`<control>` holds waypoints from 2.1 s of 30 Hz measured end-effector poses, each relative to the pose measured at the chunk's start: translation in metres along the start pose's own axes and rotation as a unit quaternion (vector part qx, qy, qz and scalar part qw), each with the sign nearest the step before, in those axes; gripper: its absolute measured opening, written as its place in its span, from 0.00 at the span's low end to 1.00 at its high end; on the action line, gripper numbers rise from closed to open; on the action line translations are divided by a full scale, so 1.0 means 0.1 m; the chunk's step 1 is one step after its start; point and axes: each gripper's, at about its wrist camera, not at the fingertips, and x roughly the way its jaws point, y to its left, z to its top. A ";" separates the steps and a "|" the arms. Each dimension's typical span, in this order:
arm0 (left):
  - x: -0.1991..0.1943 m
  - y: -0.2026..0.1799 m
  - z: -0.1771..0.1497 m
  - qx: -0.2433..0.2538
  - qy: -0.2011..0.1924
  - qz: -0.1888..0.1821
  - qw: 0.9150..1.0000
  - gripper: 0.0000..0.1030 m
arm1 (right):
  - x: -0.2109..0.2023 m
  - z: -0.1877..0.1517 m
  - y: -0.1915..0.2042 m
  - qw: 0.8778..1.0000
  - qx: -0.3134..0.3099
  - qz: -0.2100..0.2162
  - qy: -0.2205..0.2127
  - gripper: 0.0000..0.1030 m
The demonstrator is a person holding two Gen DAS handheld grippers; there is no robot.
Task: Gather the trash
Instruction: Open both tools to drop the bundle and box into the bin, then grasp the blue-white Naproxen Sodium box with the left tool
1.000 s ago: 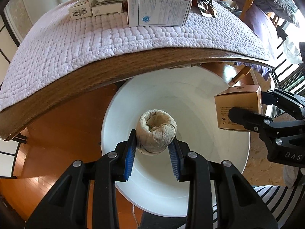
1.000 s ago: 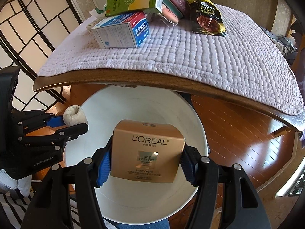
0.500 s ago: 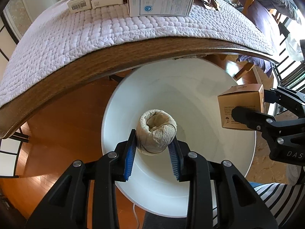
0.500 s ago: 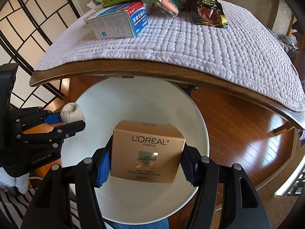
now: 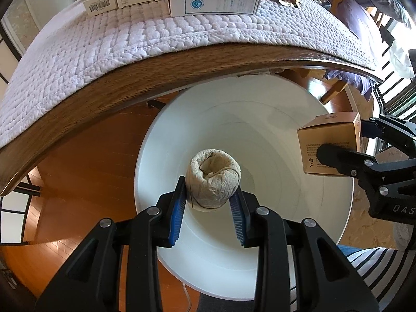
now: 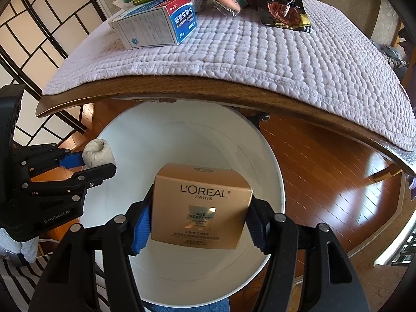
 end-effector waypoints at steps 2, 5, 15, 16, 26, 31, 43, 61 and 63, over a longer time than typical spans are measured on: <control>0.03 0.00 0.01 0.001 0.001 0.000 1.000 0.34 | 0.02 0.00 0.00 1.000 0.000 0.000 0.002 0.59; 0.07 0.00 0.02 0.001 0.004 0.001 1.000 0.34 | 0.05 0.01 -0.01 1.000 -0.001 -0.001 0.004 0.59; 0.01 0.03 0.06 -0.012 -0.031 0.009 0.999 0.61 | -0.02 0.07 -0.03 0.999 -0.011 -0.003 -0.037 0.76; 0.01 0.04 0.07 -0.014 -0.033 0.010 0.999 0.61 | -0.03 0.08 -0.04 0.999 -0.008 -0.004 -0.038 0.76; -0.28 0.10 0.19 -0.038 -0.066 0.010 0.997 0.61 | -0.48 0.24 -0.29 0.995 0.013 -0.030 -0.090 0.76; -0.60 0.09 0.29 -0.037 -0.116 0.002 0.993 0.66 | -0.90 0.40 -0.40 0.986 0.007 -0.069 -0.155 0.81; -0.82 -0.23 0.84 -0.029 -0.213 0.003 0.977 0.90 | -1.12 1.03 -0.63 0.974 0.006 -0.080 -0.210 0.85; -0.37 -0.13 1.15 -0.102 -0.189 0.034 0.976 0.90 | -0.48 1.78 -0.88 0.973 -0.033 -0.114 -0.197 0.95; -0.33 -0.16 1.18 -0.097 -0.188 0.040 0.976 0.90 | -0.39 1.84 -0.90 0.974 -0.036 -0.115 -0.190 0.95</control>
